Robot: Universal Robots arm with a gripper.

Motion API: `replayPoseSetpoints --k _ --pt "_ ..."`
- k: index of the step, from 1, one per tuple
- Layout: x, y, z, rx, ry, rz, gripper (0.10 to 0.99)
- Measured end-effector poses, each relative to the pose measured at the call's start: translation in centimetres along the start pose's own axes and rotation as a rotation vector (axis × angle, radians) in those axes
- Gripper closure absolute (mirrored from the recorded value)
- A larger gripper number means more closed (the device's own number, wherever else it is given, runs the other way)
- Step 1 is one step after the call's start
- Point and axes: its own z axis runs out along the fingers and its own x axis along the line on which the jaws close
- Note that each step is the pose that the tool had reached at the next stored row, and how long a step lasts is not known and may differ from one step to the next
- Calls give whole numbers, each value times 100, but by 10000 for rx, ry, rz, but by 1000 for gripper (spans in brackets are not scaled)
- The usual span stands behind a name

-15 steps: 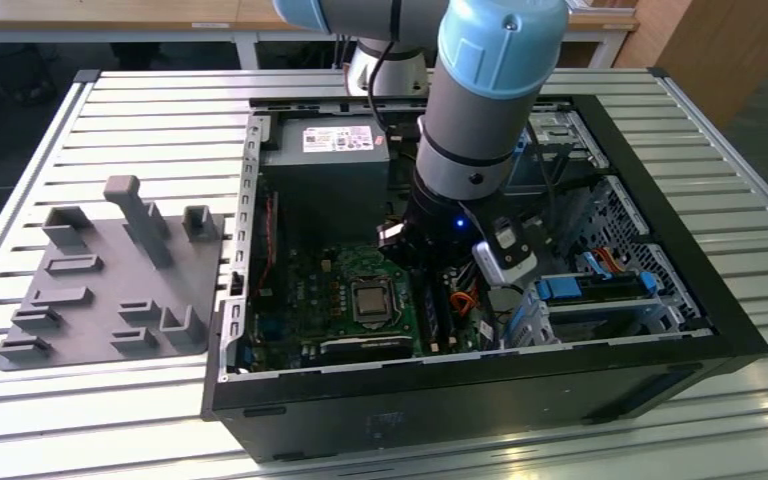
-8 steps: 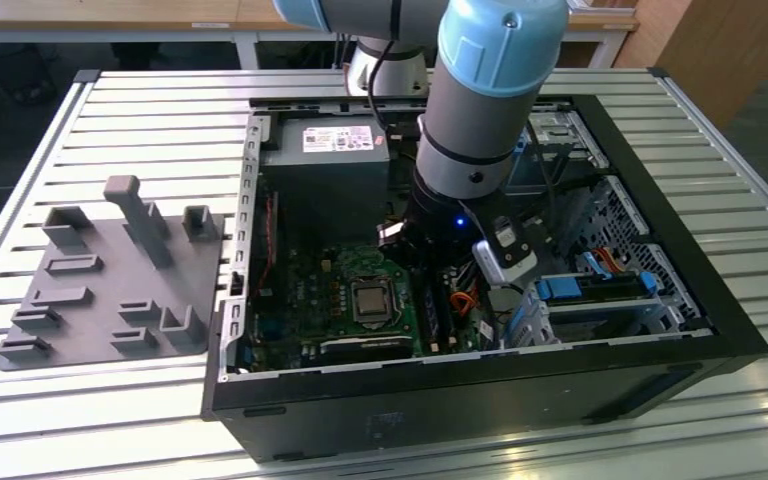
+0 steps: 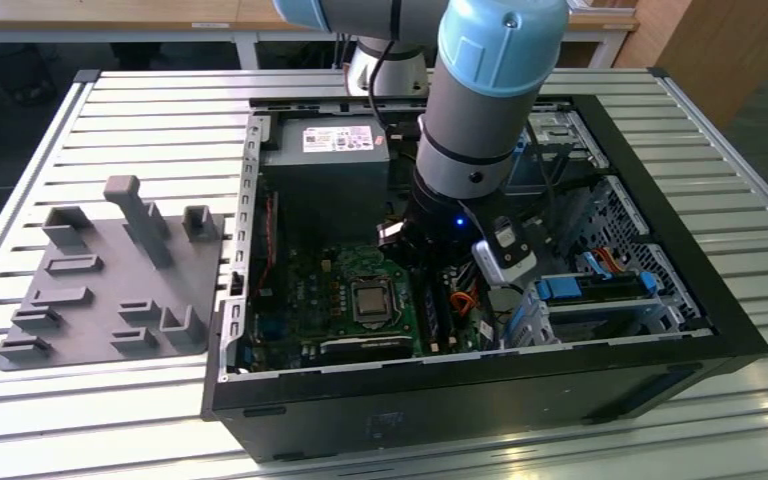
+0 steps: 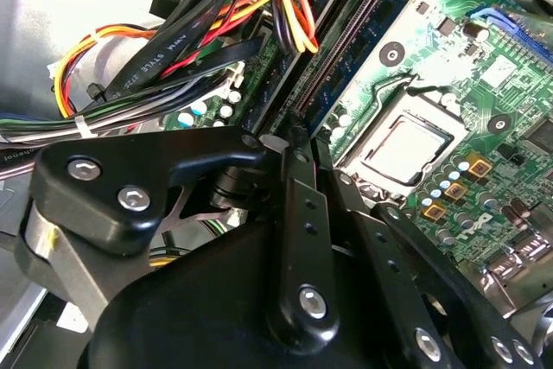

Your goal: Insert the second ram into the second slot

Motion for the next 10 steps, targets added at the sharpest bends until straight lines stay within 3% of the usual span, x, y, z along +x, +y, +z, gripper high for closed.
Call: replayPoseSetpoints --k 10 --pt "0 -10 0 1 0 5 949"
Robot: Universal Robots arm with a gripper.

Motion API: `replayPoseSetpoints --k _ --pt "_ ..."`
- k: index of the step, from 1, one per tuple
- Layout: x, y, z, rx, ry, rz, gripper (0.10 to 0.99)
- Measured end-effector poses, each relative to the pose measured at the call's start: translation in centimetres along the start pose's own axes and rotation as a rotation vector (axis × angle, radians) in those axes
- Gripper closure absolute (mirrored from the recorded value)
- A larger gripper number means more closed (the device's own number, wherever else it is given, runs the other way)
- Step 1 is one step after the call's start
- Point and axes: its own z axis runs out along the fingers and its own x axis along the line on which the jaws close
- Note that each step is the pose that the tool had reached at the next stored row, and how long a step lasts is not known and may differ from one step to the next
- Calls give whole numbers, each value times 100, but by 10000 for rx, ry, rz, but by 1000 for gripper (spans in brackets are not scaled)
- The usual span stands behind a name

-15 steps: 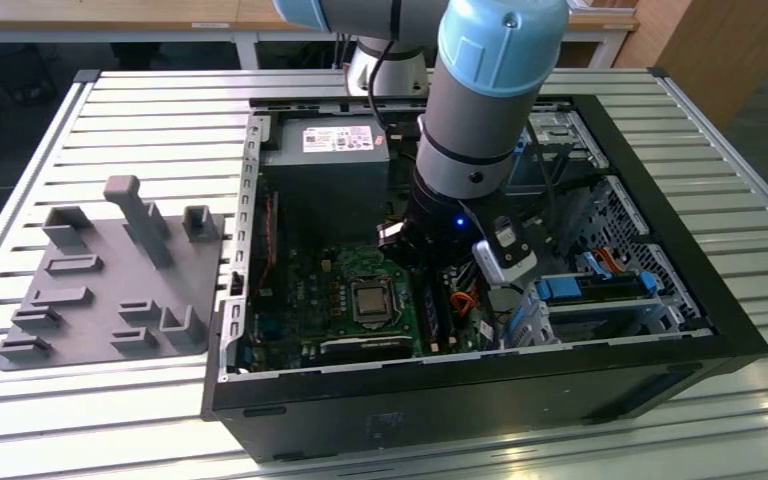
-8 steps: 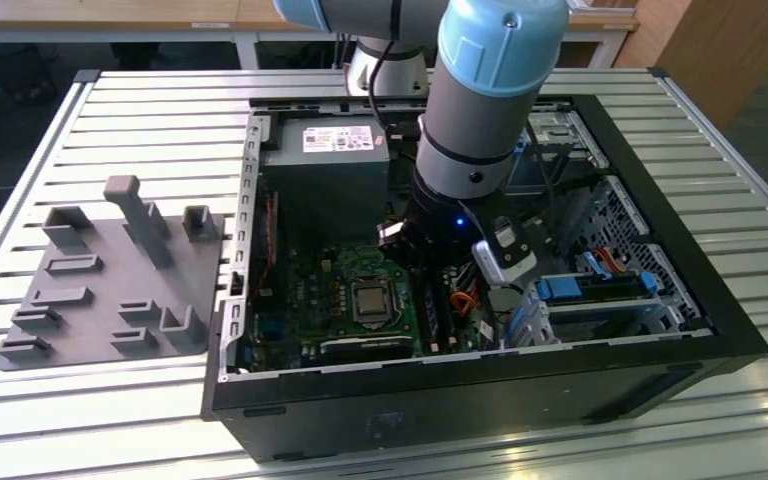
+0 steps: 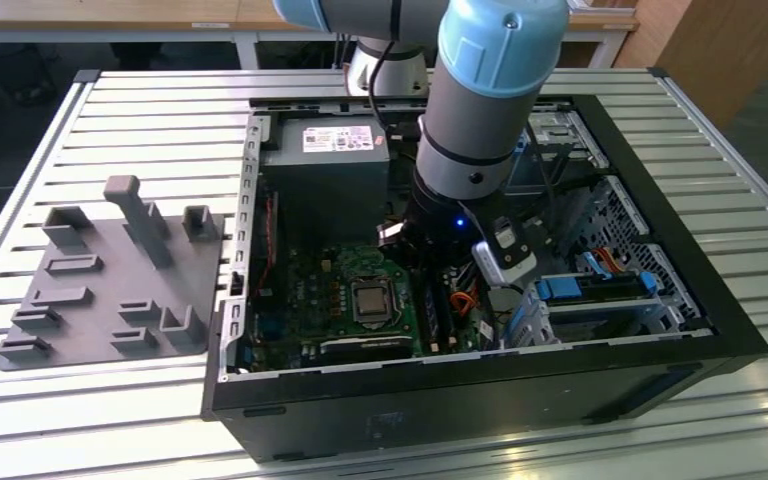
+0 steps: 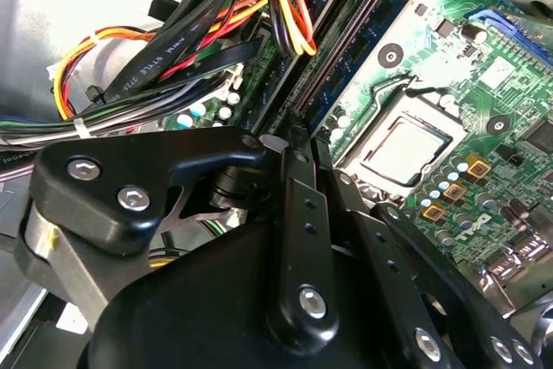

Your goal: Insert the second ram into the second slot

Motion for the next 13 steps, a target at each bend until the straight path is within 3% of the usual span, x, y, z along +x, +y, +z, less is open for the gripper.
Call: replayPoseSetpoints --k 9,13 --pt "0 -1 5 0 0 0 949" --pt "0 -1 6 -1 0 0 875"
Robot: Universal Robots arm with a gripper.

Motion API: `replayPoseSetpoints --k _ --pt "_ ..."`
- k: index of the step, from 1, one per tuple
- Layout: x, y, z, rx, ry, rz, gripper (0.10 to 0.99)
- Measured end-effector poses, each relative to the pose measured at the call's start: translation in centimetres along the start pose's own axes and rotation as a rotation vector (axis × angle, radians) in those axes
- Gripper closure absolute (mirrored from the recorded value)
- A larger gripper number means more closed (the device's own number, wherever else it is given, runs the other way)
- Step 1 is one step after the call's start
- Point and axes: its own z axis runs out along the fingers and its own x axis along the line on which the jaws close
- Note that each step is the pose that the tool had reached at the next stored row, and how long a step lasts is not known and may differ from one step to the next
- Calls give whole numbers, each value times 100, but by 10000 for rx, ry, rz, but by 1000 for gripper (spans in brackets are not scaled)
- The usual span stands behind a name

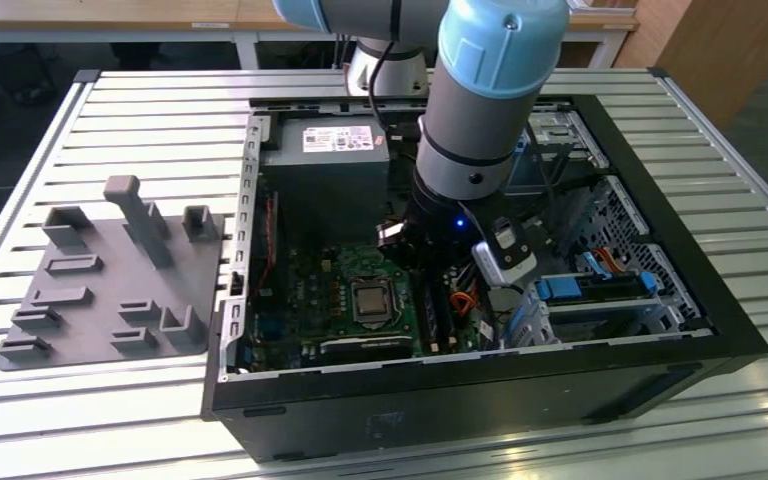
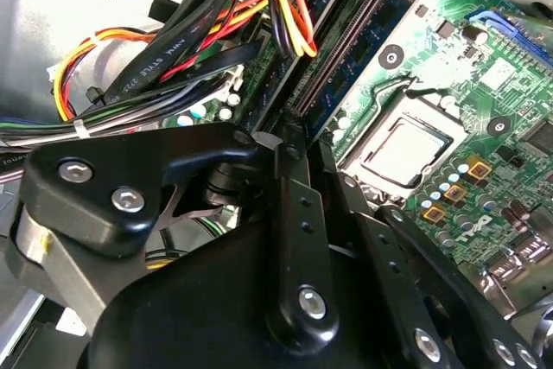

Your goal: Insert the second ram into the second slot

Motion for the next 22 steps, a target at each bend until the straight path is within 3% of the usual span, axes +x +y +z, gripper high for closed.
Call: replayPoseSetpoints --k 14,22 --pt "-7 0 5 -23 1 0 875" --pt "-3 4 -114 -24 1 0 875"
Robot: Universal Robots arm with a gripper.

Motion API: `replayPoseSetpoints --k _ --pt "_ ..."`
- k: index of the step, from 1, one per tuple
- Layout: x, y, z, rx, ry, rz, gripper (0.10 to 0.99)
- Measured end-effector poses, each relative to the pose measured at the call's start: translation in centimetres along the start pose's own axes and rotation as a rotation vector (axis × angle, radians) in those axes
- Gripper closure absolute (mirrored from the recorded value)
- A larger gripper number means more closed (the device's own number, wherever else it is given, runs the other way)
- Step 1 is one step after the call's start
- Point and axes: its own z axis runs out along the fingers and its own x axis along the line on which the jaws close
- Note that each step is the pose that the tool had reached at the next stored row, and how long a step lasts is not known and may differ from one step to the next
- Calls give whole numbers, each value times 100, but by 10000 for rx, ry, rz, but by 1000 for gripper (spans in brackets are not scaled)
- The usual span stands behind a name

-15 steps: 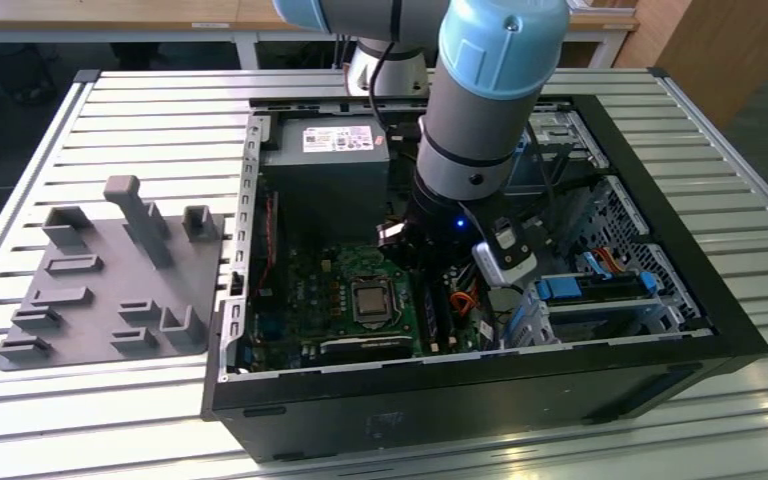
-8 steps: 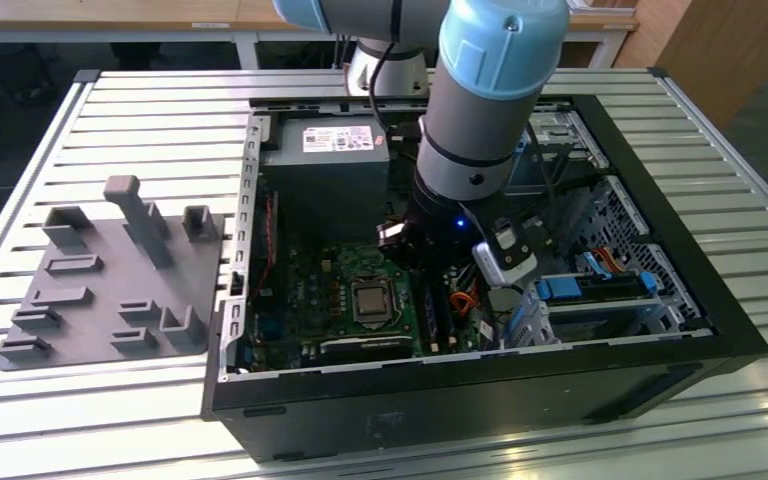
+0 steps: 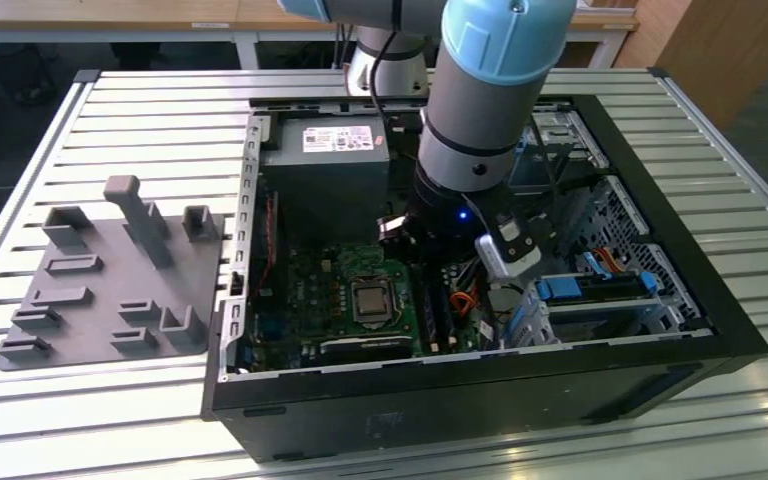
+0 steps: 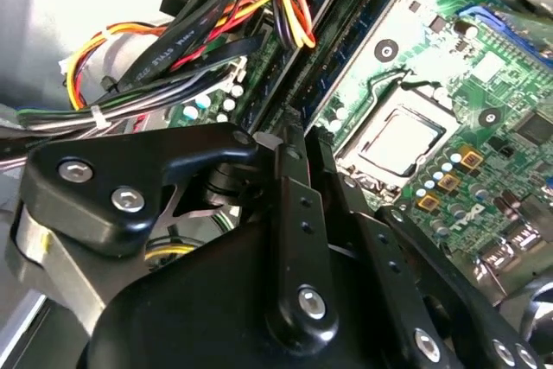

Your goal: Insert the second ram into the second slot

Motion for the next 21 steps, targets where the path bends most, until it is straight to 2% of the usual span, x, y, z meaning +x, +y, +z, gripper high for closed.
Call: replayPoseSetpoints --k 9,11,12,13,16,21 --pt "4 5 -140 4 51 2 875" --pt "4 5 -139 3 51 2 890" --pt "4 5 -139 4 51 2 957" --pt "4 5 -140 5 52 2 980" --pt "4 5 -138 8 52 2 980" --pt "-2 3 -82 -37 39 1 980"
